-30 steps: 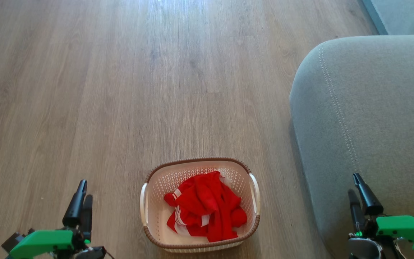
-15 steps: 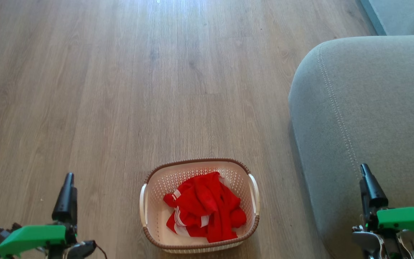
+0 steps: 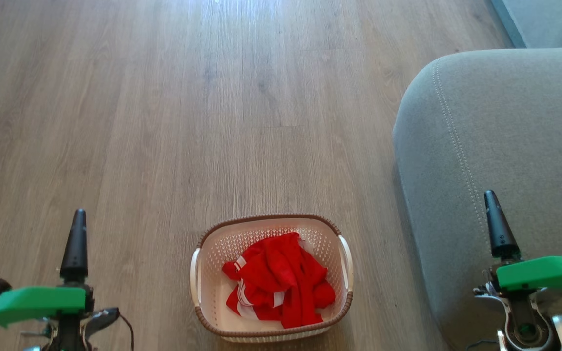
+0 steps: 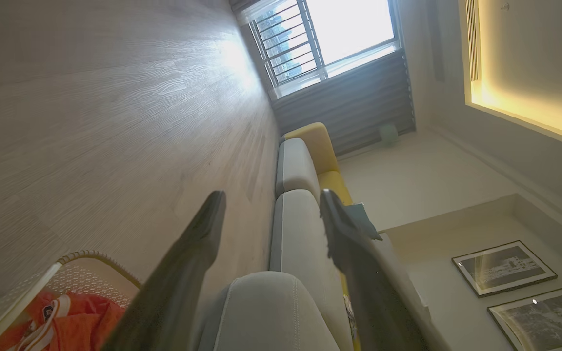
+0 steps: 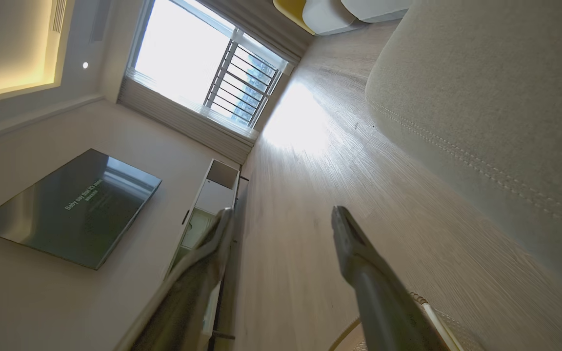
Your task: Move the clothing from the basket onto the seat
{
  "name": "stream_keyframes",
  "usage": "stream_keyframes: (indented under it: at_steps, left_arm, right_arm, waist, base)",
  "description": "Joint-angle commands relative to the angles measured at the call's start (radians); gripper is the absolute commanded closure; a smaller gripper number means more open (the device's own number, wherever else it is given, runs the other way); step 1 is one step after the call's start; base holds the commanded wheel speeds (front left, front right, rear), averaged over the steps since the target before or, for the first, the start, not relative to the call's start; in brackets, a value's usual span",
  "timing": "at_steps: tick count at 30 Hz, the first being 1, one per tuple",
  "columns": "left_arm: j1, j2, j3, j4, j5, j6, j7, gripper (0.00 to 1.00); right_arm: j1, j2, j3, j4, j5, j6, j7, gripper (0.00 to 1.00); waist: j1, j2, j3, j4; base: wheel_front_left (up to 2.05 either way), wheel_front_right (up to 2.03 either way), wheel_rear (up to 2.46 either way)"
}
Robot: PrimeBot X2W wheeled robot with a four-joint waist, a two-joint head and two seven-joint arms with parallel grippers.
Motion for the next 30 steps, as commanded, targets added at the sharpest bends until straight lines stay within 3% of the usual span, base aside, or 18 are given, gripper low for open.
stream_keyframes:
  at_steps: [1, 12, 23, 30]
  left_arm:
    - [-0.062, 0.010, 0.023, -0.069, 0.053, 0.016, -0.015, 0.00]
    - [-0.056, 0.011, -0.054, -0.180, 0.237, 0.115, -0.045, 0.00]
    - [-0.050, 0.012, -0.165, -0.249, 0.469, 0.152, -0.077, 0.00]
    - [-0.053, 0.021, -0.241, -0.269, 0.635, 0.213, -0.101, 0.00]
  right_arm:
    - [-0.056, -0.009, 0.014, -0.052, -0.049, 0.000, -0.015, 0.00]
    - [-0.070, -0.010, 0.059, -0.102, -0.232, 0.000, -0.045, 0.00]
    - [-0.076, -0.011, 0.129, -0.102, -0.426, 0.000, -0.078, 0.00]
    - [-0.080, -0.012, 0.172, -0.088, -0.545, 0.000, -0.102, 0.00]
  waist:
    - [0.0000, 0.0000, 0.001, 0.000]
    - [0.0000, 0.0000, 0.007, -0.002]
    - [0.0000, 0.0000, 0.007, -0.005]
    - [0.0000, 0.0000, 0.008, -0.009]
  base:
    - [0.00, 0.00, 0.00]
    - [0.00, 0.00, 0.00]
    - [0.00, 0.00, 0.00]
    - [0.00, 0.00, 0.00]
